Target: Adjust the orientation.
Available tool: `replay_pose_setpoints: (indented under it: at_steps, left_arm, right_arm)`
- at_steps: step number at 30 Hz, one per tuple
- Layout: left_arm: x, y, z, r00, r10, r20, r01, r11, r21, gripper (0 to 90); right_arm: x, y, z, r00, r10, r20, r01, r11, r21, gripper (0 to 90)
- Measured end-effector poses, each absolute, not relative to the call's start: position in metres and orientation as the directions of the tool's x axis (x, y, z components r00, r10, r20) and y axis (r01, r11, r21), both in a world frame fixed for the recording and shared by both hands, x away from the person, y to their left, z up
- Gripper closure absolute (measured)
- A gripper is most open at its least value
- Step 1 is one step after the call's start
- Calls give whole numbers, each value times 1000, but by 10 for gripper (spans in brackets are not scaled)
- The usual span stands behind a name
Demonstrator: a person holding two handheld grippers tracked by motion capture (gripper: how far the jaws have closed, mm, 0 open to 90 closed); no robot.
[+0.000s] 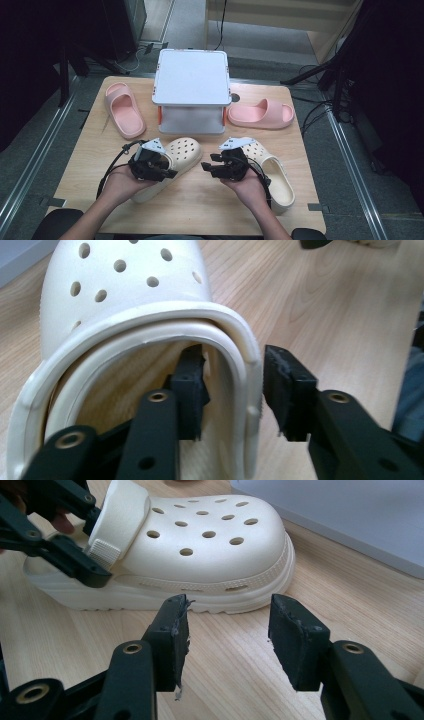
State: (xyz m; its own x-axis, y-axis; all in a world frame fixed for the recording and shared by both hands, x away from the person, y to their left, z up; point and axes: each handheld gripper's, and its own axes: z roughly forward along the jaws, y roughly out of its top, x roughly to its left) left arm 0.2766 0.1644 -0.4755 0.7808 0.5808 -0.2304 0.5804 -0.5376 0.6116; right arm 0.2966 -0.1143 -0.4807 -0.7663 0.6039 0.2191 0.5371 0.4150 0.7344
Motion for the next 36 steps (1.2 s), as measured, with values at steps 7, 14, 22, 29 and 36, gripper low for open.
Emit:
replay_pose_setpoints:
  at_steps: [7,14,22,29,36]
  left_arm:
    - [265,187,-459,774,592,-225,573,-503,647,539]
    - [260,204,-440,772,584,-251,574,-473,669,734]
    - [267,221,-428,762,609,-219,571,-473,671,811]
    - [306,239,-440,736,648,-195,602,-496,626,888]
    - [321,242,-467,718,659,-222,627,-475,617,894]
  right_arm:
    - [293,-110,-481,-775,596,211,526,423,737,526]
    - [294,-101,-481,-781,581,230,529,418,739,553]
    - [296,-93,-482,-786,567,248,539,430,724,666]
    - [301,-81,-483,-789,568,232,524,428,736,847]
    - [308,-67,-484,-798,567,203,512,461,725,878]
